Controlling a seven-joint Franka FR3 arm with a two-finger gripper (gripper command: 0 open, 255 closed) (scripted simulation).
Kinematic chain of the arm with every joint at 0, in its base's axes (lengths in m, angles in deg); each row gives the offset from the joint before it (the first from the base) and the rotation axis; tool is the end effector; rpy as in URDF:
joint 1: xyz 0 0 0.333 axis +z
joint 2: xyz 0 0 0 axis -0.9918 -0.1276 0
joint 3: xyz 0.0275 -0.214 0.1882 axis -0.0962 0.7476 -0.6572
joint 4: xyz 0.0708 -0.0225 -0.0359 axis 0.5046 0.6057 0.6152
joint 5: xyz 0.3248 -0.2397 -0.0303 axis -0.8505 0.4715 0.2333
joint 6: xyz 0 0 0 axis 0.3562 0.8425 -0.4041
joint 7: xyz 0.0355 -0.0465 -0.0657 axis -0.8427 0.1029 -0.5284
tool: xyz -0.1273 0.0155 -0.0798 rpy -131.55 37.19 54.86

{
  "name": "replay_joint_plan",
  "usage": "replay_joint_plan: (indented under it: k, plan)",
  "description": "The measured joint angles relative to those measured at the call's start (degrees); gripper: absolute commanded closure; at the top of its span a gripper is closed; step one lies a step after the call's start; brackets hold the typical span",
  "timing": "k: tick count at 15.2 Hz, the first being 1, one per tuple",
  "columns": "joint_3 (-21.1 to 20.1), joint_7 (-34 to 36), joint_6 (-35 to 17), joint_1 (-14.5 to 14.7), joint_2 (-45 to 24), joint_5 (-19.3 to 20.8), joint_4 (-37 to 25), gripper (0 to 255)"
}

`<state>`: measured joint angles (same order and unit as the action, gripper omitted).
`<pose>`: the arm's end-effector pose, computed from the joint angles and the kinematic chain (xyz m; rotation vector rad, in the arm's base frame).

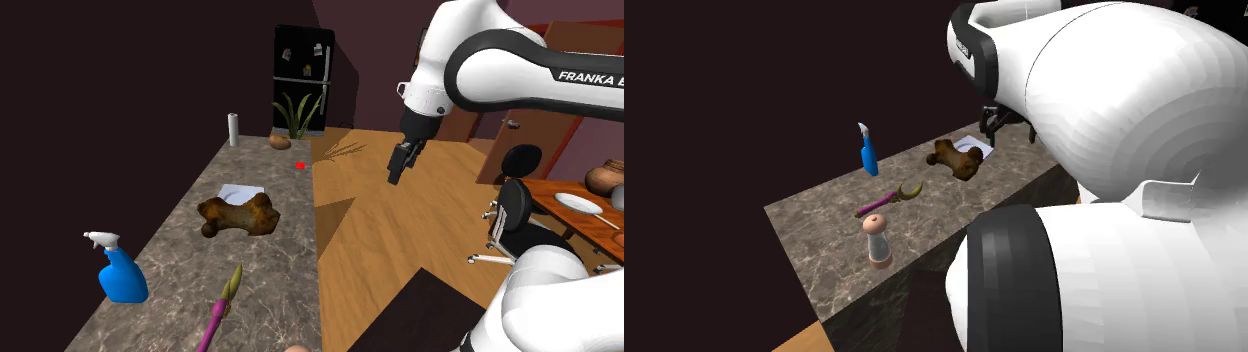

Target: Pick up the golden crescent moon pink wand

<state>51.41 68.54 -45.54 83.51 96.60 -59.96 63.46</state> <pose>0.3426 0.0174 0.5325 3.0196 0.2073 0.1591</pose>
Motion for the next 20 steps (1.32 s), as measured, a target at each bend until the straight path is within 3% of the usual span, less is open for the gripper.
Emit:
replay_joint_plan:
  k: [3,11,20]
  plan:
    - [-1.14,1.72,-1.47,0.24,0.04,-0.85,1.39,0]
    - [-9.23,13.19,-14.01,1.81,-3.75,-6.13,9.05,0]
    - [-20.70,28.03,-30.22,1.45,-17.84,-8.91,9.30,0]
